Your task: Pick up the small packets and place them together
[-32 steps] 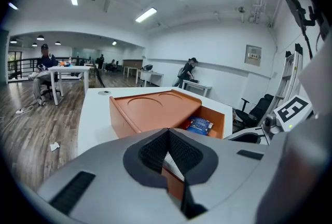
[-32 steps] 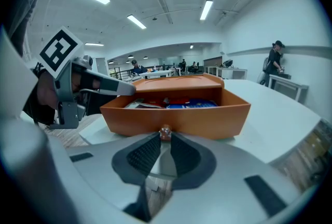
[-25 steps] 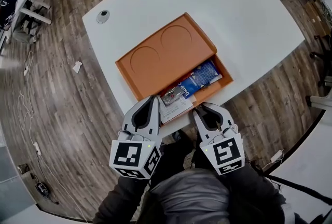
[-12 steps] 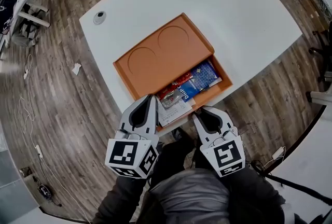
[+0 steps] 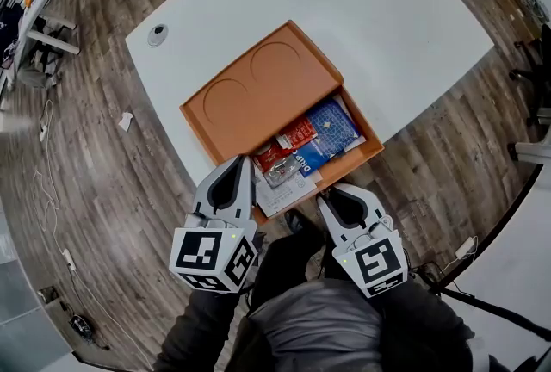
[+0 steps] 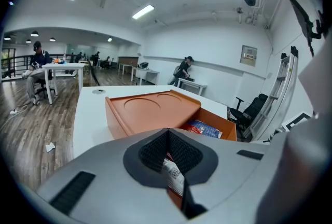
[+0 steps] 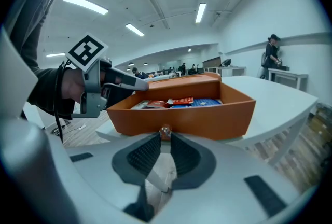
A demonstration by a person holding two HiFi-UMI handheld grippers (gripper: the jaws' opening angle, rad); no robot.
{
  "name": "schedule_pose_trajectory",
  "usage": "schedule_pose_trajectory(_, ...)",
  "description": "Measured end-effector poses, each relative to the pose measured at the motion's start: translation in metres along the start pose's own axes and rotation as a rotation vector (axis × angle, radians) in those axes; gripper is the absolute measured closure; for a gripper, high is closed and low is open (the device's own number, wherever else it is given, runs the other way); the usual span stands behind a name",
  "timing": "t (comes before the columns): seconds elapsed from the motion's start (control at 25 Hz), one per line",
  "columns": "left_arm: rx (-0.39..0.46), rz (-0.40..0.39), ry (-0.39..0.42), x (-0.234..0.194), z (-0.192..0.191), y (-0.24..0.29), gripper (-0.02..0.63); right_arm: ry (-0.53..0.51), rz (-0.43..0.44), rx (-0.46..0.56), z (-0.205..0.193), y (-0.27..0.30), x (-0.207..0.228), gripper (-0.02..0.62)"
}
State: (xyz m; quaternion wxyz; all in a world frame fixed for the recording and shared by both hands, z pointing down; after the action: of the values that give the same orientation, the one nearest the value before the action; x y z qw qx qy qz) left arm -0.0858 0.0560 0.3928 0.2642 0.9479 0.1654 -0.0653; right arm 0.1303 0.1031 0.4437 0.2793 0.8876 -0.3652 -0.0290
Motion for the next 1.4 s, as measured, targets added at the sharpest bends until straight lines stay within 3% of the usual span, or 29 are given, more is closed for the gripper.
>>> schedule_pose_trajectory(0.32, -0.003, -0.007, 0.008, 0.005, -0.010, -0.008, 0.604, 0.017, -0.006, 0.005, -0.012, -0.007, -0.007, 0.528)
schedule_pose_trajectory(0.52, 0.035, 0.013, 0.038, 0.008, -0.011, -0.010, 0.604, 0.038, 0.002, 0.079, -0.019, -0.006, -0.006, 0.528)
schedule_pose_trajectory(0.72, 0.058, 0.015, 0.047, 0.015, -0.015, -0.018, 0.604, 0.076, 0.031, 0.026, -0.030, -0.009, -0.004, 0.485)
schedule_pose_trajectory(0.88, 0.050, 0.010, 0.034, 0.022, -0.018, -0.027, 0.604, 0.072, 0.003, 0.026, -0.028, -0.032, -0.003, 0.485)
schedule_pose_trajectory(1.16, 0.085, -0.020, 0.016, 0.043, 0.005, -0.061, 0.604, -0.036, -0.023, 0.107, 0.037, -0.063, -0.001, 0.485)
schedule_pose_trajectory(1.28, 0.149, -0.032, 0.037, 0.053, 0.024, -0.069, 0.604, -0.127, 0.007, 0.154, 0.075, -0.060, 0.002, 0.486)
schedule_pose_trajectory(1.4, 0.229, -0.036, 0.057, 0.058, 0.045, -0.074, 0.604, -0.255, 0.063, 0.139, 0.101, -0.047, -0.002, 0.486)
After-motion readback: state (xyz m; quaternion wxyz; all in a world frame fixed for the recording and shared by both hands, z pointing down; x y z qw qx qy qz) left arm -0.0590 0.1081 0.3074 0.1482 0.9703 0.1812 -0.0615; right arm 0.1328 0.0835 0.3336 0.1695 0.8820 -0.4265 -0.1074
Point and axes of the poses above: the fingertips, and each gripper's own axes: y forward along the fingers, x to its right, z out of its top, the point moved 10 cm from there along -y, backward along the fingers
